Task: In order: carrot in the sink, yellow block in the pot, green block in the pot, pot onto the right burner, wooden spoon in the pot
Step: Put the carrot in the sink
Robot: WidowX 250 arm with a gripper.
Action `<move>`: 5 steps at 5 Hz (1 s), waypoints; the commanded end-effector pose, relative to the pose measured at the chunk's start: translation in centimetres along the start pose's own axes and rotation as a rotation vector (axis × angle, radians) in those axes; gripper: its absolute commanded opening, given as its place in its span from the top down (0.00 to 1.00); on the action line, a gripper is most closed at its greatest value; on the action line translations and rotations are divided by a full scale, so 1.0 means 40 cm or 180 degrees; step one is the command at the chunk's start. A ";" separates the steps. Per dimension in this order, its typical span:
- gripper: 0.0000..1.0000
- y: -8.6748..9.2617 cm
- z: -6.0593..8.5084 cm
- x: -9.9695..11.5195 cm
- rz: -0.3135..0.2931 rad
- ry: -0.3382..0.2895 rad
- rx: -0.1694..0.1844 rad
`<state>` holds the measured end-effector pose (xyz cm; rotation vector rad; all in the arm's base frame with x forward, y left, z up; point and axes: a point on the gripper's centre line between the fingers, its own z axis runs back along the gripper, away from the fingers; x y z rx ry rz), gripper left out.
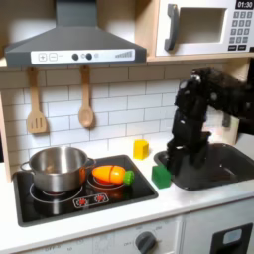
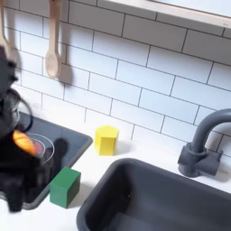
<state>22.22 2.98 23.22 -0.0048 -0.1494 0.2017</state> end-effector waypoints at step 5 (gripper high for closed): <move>0.00 0.083 -0.105 0.244 0.1042 -0.0289 0.0196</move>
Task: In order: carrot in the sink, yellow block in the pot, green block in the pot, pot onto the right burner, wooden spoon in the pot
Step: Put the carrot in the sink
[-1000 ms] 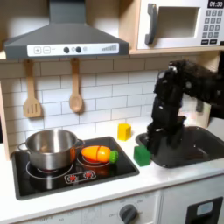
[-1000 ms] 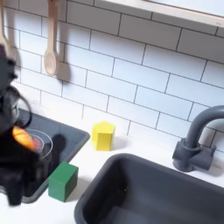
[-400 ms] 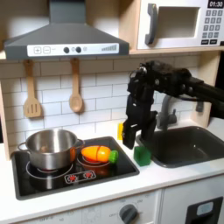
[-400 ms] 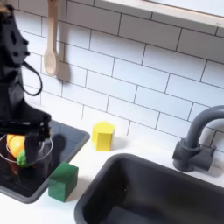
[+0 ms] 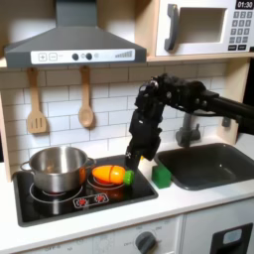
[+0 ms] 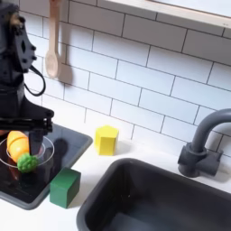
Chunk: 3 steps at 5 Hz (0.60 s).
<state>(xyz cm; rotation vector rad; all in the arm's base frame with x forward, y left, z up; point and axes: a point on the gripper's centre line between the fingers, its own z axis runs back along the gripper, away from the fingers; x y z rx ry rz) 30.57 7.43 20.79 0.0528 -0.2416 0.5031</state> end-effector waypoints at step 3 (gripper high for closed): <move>0.00 0.056 -0.096 0.101 0.0348 0.0177 0.0027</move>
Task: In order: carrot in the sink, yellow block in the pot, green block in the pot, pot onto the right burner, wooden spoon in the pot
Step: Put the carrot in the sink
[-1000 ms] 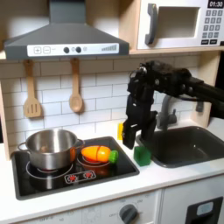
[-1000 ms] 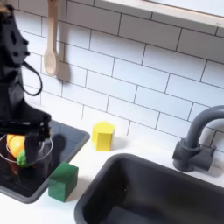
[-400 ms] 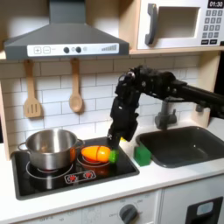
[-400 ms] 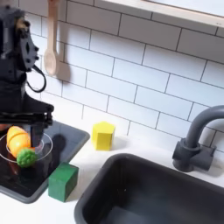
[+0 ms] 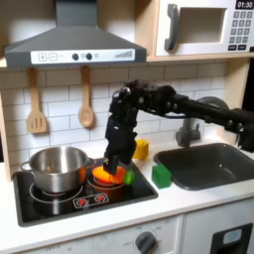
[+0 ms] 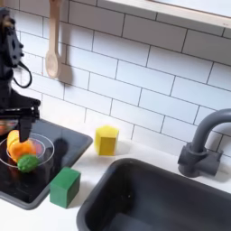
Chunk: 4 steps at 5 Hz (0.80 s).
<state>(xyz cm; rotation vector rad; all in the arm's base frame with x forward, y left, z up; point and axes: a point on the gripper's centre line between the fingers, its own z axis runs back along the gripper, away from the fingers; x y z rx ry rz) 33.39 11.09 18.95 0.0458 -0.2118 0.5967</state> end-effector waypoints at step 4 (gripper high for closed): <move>0.00 -0.051 -0.128 0.016 0.0002 0.0212 -0.0182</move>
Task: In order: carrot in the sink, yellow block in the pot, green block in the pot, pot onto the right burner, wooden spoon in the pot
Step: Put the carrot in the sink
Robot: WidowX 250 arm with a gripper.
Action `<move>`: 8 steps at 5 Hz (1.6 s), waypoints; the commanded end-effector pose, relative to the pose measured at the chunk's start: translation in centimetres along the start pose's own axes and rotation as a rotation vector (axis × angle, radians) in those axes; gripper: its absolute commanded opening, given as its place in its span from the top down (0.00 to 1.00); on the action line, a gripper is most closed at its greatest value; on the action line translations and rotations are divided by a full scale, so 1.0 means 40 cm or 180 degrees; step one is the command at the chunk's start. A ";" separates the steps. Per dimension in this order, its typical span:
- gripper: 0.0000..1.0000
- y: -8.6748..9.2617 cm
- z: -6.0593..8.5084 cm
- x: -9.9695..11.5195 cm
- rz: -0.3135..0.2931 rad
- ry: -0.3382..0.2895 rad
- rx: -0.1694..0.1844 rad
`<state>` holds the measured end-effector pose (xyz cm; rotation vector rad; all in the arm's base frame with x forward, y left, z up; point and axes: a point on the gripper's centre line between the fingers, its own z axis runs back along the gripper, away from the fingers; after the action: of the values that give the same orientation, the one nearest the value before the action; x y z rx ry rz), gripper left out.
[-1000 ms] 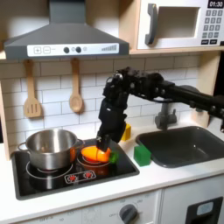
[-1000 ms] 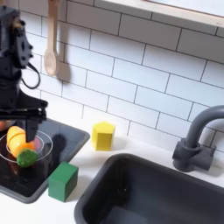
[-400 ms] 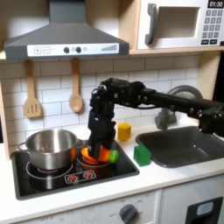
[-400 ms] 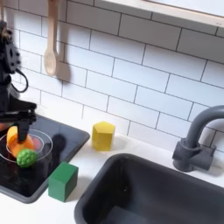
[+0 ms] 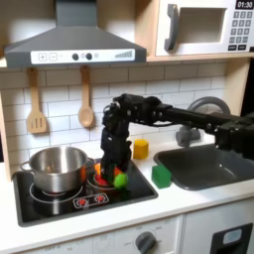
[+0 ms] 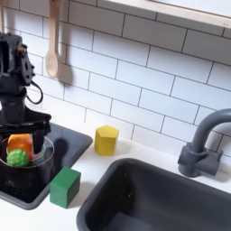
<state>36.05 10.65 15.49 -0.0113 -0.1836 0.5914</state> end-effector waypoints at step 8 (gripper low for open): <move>1.00 -0.253 0.316 -0.261 -0.2390 -0.0465 -0.0147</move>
<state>30.89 -3.87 26.44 0.0569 -0.3178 -0.1528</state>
